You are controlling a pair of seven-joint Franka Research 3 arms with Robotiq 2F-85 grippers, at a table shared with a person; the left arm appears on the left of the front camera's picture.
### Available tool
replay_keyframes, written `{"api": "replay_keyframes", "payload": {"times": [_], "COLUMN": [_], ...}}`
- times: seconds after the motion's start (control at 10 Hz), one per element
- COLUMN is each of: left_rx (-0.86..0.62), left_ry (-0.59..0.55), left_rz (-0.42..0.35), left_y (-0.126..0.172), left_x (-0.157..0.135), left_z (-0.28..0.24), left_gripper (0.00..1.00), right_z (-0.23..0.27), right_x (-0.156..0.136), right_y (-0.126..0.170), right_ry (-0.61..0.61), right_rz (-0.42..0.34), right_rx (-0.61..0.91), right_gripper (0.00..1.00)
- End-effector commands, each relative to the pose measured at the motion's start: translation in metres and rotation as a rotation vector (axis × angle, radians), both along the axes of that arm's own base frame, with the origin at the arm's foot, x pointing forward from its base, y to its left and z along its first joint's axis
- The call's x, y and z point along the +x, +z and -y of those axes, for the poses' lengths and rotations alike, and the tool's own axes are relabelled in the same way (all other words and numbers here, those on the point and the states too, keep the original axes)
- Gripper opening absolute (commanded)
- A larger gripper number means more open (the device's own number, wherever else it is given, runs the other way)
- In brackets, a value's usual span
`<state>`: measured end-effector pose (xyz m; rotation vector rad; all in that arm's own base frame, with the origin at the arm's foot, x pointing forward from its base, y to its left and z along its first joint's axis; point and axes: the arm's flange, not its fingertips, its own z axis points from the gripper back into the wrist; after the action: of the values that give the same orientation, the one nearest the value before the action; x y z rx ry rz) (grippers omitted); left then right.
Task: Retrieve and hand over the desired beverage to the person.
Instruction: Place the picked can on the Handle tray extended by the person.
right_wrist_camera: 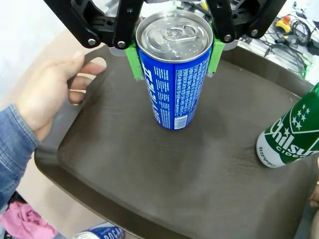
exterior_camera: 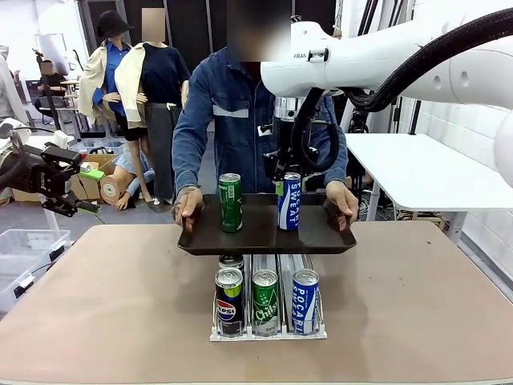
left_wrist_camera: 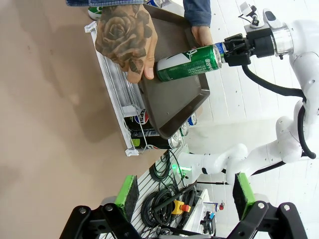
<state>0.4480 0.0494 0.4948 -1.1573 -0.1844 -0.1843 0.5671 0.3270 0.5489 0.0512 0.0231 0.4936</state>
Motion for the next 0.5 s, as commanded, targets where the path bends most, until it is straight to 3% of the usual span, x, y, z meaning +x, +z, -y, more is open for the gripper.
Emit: {"api": "replay_keyframes", "payload": {"times": [0.0, 0.1, 0.4], "left_rx": [-0.003, -0.003, -0.003], "left_ry": [0.004, 0.004, 0.004], "left_rz": [0.005, 0.005, 0.005], "left_y": [0.002, 0.002, 0.002], "left_x": [0.0, 0.0, 0.0], "left_z": [0.0, 0.0, 0.0], "left_gripper": [1.0, 1.0, 1.0], "right_z": [-0.003, -0.003, -0.002], "right_x": [0.005, 0.005, 0.004], "right_y": [0.012, 0.015, 0.023], "right_ry": [-0.007, -0.007, -0.001], "right_rz": [-0.014, -0.007, 0.014], "right_rx": [0.014, 0.014, 0.019], "right_gripper": [0.06, 0.19, 0.78]}}
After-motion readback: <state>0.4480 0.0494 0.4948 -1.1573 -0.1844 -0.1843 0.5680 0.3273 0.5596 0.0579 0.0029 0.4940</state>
